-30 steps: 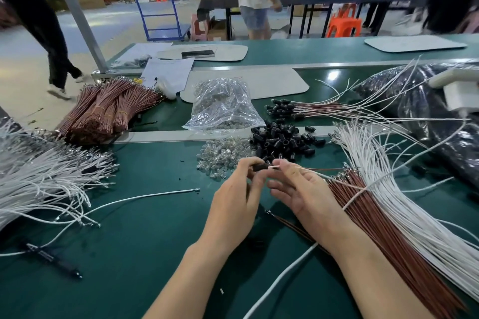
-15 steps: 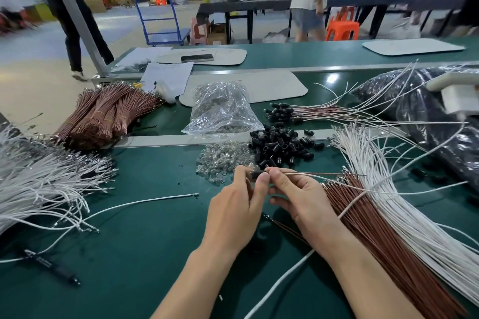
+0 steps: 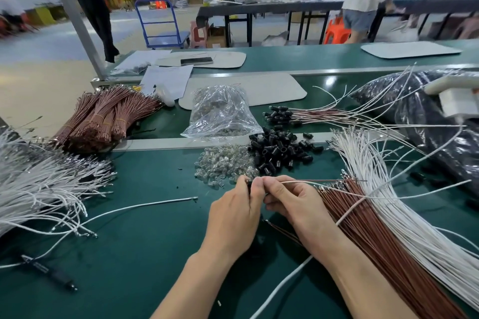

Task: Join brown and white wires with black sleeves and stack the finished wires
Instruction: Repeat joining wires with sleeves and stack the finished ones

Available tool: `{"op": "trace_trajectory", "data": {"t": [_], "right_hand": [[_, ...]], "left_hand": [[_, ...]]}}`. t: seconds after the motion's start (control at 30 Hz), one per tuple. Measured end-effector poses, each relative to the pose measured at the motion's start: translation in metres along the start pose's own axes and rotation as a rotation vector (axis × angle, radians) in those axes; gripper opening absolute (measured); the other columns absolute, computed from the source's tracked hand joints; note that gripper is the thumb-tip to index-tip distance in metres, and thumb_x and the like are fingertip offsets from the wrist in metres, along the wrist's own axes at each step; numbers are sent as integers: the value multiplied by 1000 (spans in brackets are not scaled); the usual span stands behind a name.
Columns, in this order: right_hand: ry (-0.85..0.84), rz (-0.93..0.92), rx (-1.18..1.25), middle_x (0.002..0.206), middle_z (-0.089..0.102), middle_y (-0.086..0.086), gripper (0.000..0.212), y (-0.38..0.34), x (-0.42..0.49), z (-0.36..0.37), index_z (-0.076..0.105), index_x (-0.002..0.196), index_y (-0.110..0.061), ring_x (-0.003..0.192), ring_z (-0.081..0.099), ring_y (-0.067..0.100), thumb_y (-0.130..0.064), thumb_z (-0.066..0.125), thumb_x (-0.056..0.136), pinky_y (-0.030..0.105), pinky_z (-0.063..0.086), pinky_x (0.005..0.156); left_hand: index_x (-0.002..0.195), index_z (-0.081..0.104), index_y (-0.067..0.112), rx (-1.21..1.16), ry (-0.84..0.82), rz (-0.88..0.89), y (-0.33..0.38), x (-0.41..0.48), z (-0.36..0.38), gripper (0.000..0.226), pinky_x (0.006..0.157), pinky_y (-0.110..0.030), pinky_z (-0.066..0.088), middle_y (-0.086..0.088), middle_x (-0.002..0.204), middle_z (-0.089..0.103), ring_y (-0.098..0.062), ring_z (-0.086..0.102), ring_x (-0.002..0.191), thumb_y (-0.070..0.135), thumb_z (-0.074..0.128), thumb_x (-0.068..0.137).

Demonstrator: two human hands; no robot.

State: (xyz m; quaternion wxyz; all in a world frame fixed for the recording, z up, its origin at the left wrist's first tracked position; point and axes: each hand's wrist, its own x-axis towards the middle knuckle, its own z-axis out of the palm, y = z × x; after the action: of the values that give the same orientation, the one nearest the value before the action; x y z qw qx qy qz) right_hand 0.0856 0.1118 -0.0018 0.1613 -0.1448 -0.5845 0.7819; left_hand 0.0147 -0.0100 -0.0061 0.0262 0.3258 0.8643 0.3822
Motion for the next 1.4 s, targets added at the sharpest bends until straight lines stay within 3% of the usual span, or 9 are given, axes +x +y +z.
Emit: {"op": "trace_trajectory", "data": {"t": [0.17, 0.37, 0.57, 0.73, 0.87, 1.03, 1.17, 1.27, 1.4], "right_hand": [[76, -25, 88, 90, 76, 6, 29, -14, -2, 1, 81, 93, -18, 70, 65, 11, -40, 74, 75, 21, 54, 62], [174, -112, 77, 94, 77, 9, 30, -53, -8, -26, 81, 98, -19, 76, 69, 15, -37, 74, 74, 23, 59, 67], [190, -311, -97, 99, 76, 1, 23, -145, 31, -72, 74, 103, -17, 86, 69, 11, -30, 57, 96, 22, 57, 67], [271, -269, 6, 102, 72, 5, 19, -205, 102, -116, 60, 115, -7, 94, 66, 16, -20, 53, 103, 27, 59, 74], [372, -25, -76, 122, 65, 16, 27, -176, 107, -140, 48, 127, -1, 100, 62, 24, -14, 47, 104, 34, 59, 86], [466, -28, -148, 111, 69, 9, 24, -125, 83, -142, 53, 128, -13, 93, 66, 21, -13, 47, 105, 30, 59, 72], [664, -176, -238, 100, 68, -2, 27, -117, 74, -144, 56, 118, -29, 82, 59, 11, -10, 48, 102, 28, 51, 70], [714, -321, -325, 96, 68, -12, 28, -120, 65, -136, 56, 109, -39, 61, 52, -2, -14, 48, 100, 19, 47, 55], [688, -400, -363, 101, 68, -11, 28, -106, 52, -114, 56, 109, -41, 52, 49, -6, -16, 49, 98, 11, 41, 46]], "left_hand": [[80, 51, 33, -390, 179, -13, 2, 2, -13, 33, 55, -40, 44, -3, 66, 58, -19, 50, 55, 59, 38, 94], [85, 68, 27, -592, 353, -95, -18, 22, -51, 20, 52, -19, 45, 4, 66, 63, -9, 54, 57, 30, 58, 102], [105, 64, 36, -370, 142, 179, 21, 89, -63, 17, 73, -9, 48, 20, 93, 71, 5, 64, 86, 21, 66, 97], [117, 65, 13, -291, 197, 224, 63, 188, -28, 18, 82, -14, 52, 10, 99, 68, -3, 65, 89, 13, 65, 98], [120, 65, 9, -92, 11, 124, 68, 243, 16, 20, 100, -41, 50, -7, 115, 71, -24, 65, 108, 10, 59, 100], [137, 57, 18, 229, -62, 99, 56, 260, 39, 35, 108, -43, 45, -11, 134, 63, -31, 58, 122, 21, 57, 102], [134, 60, 14, 210, -62, 329, 68, 226, 37, 33, 106, -42, 44, -8, 130, 64, -26, 56, 121, 22, 54, 103], [126, 64, 20, 135, -263, 547, 76, 173, 32, 25, 103, -34, 48, 5, 121, 67, -11, 58, 112, 23, 55, 103], [142, 52, 31, 276, -504, 807, 69, 106, 37, 36, 116, -28, 33, 10, 143, 55, -10, 47, 131, 33, 51, 105]]}}
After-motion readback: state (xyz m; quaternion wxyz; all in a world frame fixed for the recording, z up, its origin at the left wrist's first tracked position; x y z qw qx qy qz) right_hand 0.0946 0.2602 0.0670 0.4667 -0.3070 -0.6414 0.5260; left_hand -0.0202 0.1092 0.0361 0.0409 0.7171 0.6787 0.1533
